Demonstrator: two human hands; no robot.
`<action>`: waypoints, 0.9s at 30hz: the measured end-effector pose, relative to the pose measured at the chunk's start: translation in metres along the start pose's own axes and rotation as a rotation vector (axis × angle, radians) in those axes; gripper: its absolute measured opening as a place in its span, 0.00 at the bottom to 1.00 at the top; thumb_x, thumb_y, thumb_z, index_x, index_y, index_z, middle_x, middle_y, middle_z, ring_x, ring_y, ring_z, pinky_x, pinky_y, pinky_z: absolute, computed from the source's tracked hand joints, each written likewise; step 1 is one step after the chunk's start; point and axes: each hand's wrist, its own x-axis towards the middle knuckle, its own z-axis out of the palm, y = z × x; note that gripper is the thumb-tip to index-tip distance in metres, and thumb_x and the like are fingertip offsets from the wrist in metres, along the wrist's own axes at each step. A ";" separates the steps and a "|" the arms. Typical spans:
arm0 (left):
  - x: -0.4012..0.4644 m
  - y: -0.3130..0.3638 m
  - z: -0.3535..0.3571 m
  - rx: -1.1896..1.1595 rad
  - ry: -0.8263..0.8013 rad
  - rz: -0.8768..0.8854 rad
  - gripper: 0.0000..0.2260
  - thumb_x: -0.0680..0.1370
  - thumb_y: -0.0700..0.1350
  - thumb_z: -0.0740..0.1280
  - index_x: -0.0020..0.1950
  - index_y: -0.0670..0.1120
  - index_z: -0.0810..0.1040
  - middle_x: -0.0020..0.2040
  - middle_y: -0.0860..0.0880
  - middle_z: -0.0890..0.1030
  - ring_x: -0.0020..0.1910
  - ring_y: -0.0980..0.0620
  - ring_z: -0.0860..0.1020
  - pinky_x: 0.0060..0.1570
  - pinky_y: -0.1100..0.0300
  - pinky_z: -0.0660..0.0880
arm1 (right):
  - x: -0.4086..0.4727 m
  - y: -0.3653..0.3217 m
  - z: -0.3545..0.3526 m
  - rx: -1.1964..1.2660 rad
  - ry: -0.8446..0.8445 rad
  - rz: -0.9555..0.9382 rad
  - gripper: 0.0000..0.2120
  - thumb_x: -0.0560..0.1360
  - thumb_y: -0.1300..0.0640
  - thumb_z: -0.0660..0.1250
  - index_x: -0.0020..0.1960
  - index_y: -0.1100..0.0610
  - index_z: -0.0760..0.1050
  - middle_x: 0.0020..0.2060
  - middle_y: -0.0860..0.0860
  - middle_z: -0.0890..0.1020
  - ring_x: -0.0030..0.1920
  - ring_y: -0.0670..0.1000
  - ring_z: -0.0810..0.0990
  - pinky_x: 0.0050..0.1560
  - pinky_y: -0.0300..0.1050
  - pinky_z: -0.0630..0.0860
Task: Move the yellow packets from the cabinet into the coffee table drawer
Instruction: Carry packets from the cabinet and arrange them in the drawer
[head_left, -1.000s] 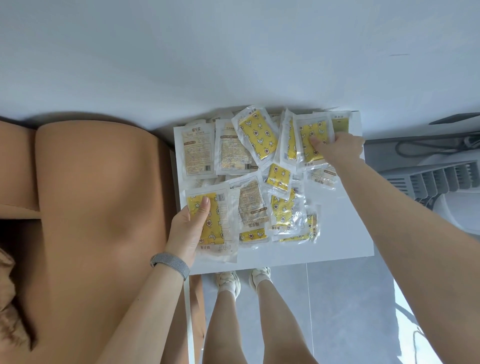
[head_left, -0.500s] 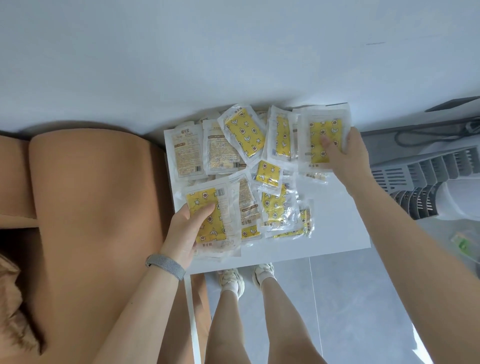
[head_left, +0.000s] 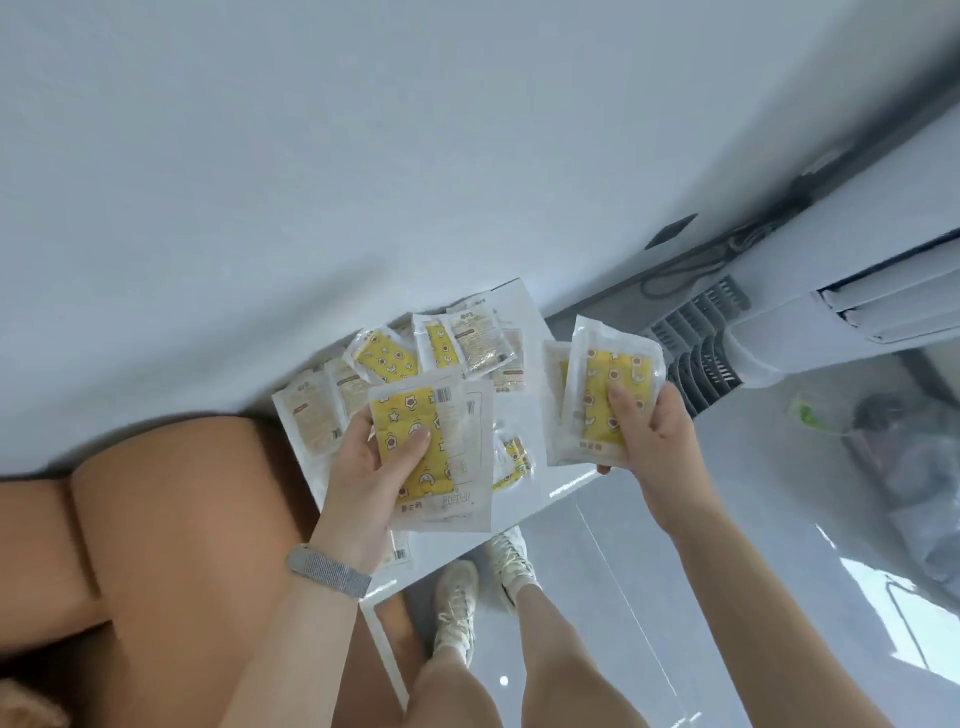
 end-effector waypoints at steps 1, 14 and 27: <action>-0.011 0.009 0.005 0.049 -0.027 0.026 0.19 0.73 0.41 0.71 0.63 0.47 0.75 0.55 0.49 0.84 0.54 0.48 0.82 0.49 0.48 0.80 | -0.017 -0.007 -0.007 0.012 0.033 -0.005 0.07 0.80 0.57 0.63 0.52 0.61 0.69 0.37 0.54 0.80 0.31 0.51 0.80 0.25 0.45 0.75; -0.136 0.041 0.081 0.405 -0.357 0.089 0.14 0.76 0.38 0.70 0.59 0.49 0.76 0.49 0.52 0.85 0.48 0.54 0.83 0.46 0.57 0.81 | -0.221 -0.001 -0.104 0.265 0.402 0.073 0.09 0.78 0.58 0.67 0.54 0.62 0.73 0.37 0.55 0.82 0.30 0.51 0.81 0.24 0.45 0.74; -0.259 -0.033 0.221 0.720 -0.800 0.029 0.21 0.77 0.40 0.70 0.66 0.48 0.67 0.54 0.49 0.81 0.50 0.53 0.82 0.34 0.67 0.78 | -0.395 0.062 -0.226 0.509 0.945 0.088 0.07 0.77 0.58 0.68 0.51 0.61 0.73 0.36 0.57 0.80 0.26 0.49 0.79 0.23 0.44 0.74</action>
